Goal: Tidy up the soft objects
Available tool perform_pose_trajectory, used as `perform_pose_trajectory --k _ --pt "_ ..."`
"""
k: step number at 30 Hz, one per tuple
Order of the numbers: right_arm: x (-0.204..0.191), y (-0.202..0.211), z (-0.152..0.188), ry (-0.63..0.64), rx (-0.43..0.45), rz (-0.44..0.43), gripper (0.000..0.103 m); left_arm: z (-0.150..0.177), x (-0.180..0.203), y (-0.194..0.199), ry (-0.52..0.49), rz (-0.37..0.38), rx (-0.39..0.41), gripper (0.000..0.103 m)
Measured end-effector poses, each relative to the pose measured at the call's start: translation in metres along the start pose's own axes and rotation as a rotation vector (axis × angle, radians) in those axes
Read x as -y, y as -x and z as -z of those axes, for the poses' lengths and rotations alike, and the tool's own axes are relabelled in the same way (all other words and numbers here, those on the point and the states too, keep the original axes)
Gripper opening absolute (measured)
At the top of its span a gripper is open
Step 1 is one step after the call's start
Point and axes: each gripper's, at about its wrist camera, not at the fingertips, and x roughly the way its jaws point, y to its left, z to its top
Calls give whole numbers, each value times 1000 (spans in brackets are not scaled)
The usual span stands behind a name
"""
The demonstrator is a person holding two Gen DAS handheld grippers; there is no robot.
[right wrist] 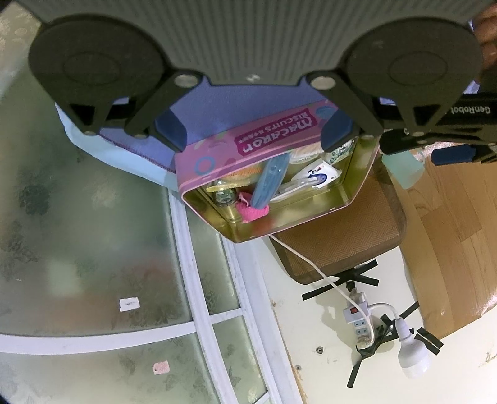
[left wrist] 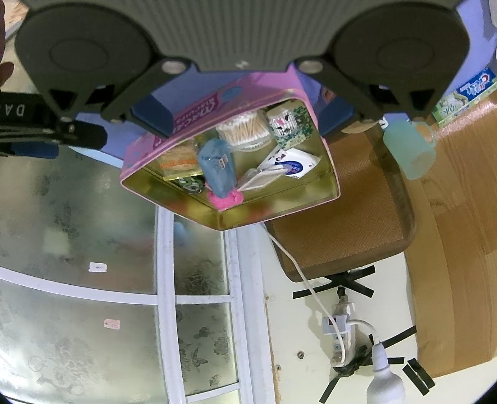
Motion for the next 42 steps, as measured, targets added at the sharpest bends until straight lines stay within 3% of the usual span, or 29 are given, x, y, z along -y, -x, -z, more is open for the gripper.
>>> perform_pose_trajectory --k 8,42 --pt "-2 -3 1 15 -10 -15 95 -2 -6 2 30 21 -2 103" --pt "-16 -8 8 94 -62 -22 95 -1 -21 -4 83 -13 -9 103"
